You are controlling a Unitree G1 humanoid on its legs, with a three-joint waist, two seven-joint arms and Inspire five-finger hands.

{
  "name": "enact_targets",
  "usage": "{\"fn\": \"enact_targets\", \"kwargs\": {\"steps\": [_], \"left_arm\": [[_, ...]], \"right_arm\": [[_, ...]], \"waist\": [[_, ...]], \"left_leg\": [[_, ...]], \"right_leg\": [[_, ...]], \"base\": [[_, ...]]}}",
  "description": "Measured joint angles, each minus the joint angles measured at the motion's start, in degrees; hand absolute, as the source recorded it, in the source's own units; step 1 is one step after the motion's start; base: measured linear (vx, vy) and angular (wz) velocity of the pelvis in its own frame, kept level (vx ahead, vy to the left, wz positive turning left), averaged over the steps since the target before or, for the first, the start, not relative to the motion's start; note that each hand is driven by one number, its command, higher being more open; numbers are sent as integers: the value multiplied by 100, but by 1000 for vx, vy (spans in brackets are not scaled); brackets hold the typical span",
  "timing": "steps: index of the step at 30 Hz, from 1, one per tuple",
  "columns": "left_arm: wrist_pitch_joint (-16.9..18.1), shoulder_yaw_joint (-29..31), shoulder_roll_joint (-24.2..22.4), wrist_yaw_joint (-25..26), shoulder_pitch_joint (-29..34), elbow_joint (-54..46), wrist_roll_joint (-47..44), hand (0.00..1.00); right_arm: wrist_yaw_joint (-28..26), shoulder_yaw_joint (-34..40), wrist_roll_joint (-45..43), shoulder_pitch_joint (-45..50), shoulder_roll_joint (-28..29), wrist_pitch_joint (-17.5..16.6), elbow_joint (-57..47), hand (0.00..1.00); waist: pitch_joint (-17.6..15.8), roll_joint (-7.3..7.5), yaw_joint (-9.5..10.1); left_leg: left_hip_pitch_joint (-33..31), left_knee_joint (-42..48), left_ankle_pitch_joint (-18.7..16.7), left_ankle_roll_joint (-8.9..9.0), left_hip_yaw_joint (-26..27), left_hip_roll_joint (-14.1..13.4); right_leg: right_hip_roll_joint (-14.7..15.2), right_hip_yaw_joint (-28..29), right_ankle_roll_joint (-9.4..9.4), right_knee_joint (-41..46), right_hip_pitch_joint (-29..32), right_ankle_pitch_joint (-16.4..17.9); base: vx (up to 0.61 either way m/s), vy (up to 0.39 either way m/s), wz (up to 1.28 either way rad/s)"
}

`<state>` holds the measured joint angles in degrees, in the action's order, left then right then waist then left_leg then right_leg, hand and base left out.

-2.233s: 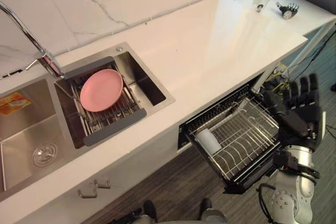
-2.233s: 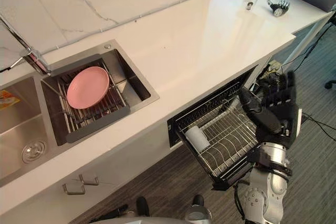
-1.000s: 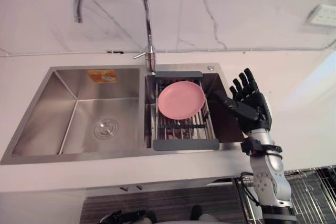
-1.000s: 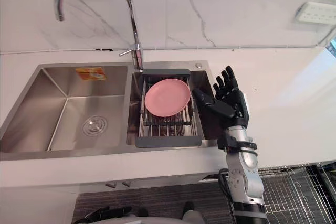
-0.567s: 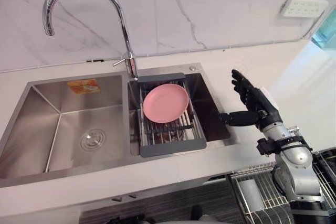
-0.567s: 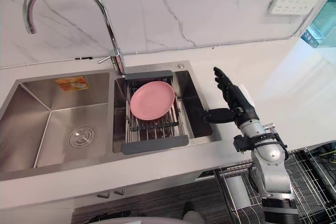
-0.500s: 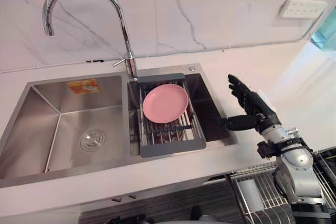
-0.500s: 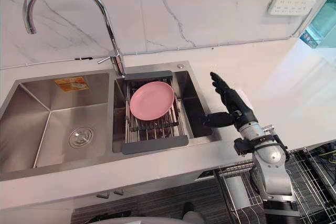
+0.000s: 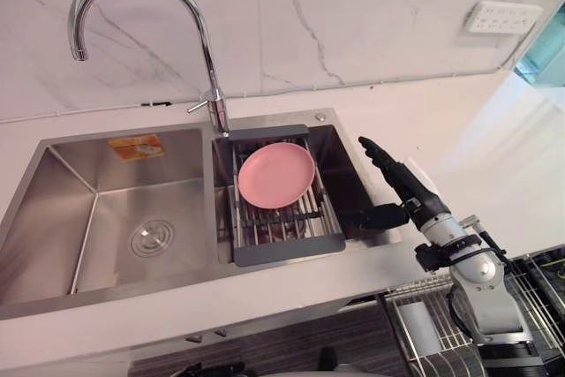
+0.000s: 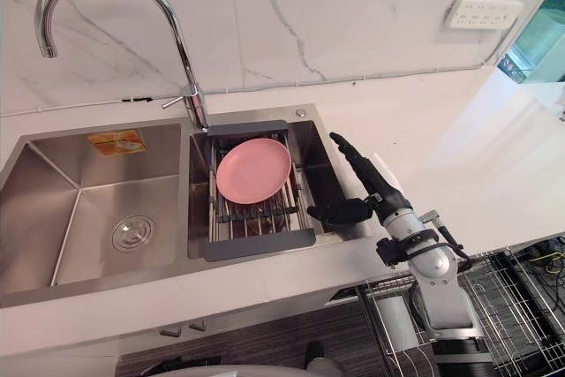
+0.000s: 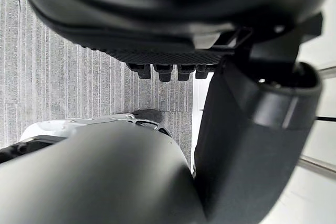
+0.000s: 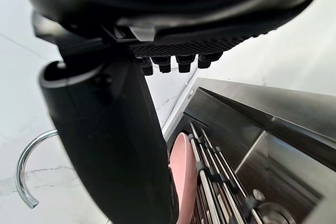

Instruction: Walk over to the sink, pick up the cup, carry it to the dishwasher, place the cup inside the dishwasher, then close the dishwasher door

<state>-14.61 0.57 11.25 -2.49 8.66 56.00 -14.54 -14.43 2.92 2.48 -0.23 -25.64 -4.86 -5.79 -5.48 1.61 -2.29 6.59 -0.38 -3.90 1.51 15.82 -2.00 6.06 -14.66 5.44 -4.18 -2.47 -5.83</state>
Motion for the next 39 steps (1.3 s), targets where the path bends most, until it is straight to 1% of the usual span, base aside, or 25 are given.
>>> {"fn": "enact_targets", "kwargs": {"steps": [5,11,17,19,21,24,29,32,36,39], "left_arm": [[-20,24,24,-4,27,-18,2,100],[-18,101,18,-10,43,-59,-7,100],[-19,238,-18,-11,136,-191,-15,100],[-20,287,-20,-12,145,-225,-18,100],[-33,339,-26,-15,146,-232,-17,100],[-81,447,-50,-23,149,-243,-8,100],[-115,453,-35,-43,154,-340,3,100],[-118,454,-29,-45,168,-390,2,100],[-129,453,-30,-45,171,-439,4,100],[-130,452,-32,-45,171,-448,14,100]], "right_arm": [[297,-102,395,-176,101,4,196,100],[524,-324,677,-313,118,12,447,100],[586,-416,935,-679,169,62,871,100],[603,-569,1106,-811,174,101,1017,100],[603,-626,1148,-843,226,134,1106,100],[634,-746,1340,-1000,277,176,1417,100],[679,-891,1751,-1193,280,230,1812,100],[681,-945,1824,-1339,278,241,2067,100],[719,-1000,2030,-1395,278,270,2124,100],[866,-1013,2278,-1405,278,269,2133,100]], "waist": [[33,59,16],[35,103,112],[27,139,177],[20,172,269],[29,193,303],[18,211,313],[-13,255,387],[-25,271,397],[-47,277,441],[-68,274,442]], "left_leg": [[26,-64,48,2,-119,8],[33,-157,144,-22,-264,46],[32,-249,246,-115,-436,113],[46,-298,285,-125,-448,129],[43,-337,319,-138,-497,138],[27,-360,351,-153,-579,167],[4,-359,359,-164,-630,208],[-16,-360,376,-181,-709,230],[-27,-359,381,-180,-730,245],[-13,-359,381,-180,-732,257]], "right_leg": [[6,-164,0,0,-47,-1],[41,-312,0,0,-86,-1],[106,-484,0,0,-142,-1],[117,-499,0,1,-142,-1],[124,-555,0,1,-145,-1],[154,-633,0,3,-160,-1],[200,-682,2,22,-168,1],[228,-767,5,40,-171,3],[250,-791,7,58,-174,4],[275,-793,28,113,-174,20]], "base": [[-41,-27,11],[-52,-21,11],[-67,-7,17],[-63,-4,4],[-40,-11,13],[-32,-5,15],[-31,4,5],[-30,3,13],[-28,2,4],[-12,3,0]]}}
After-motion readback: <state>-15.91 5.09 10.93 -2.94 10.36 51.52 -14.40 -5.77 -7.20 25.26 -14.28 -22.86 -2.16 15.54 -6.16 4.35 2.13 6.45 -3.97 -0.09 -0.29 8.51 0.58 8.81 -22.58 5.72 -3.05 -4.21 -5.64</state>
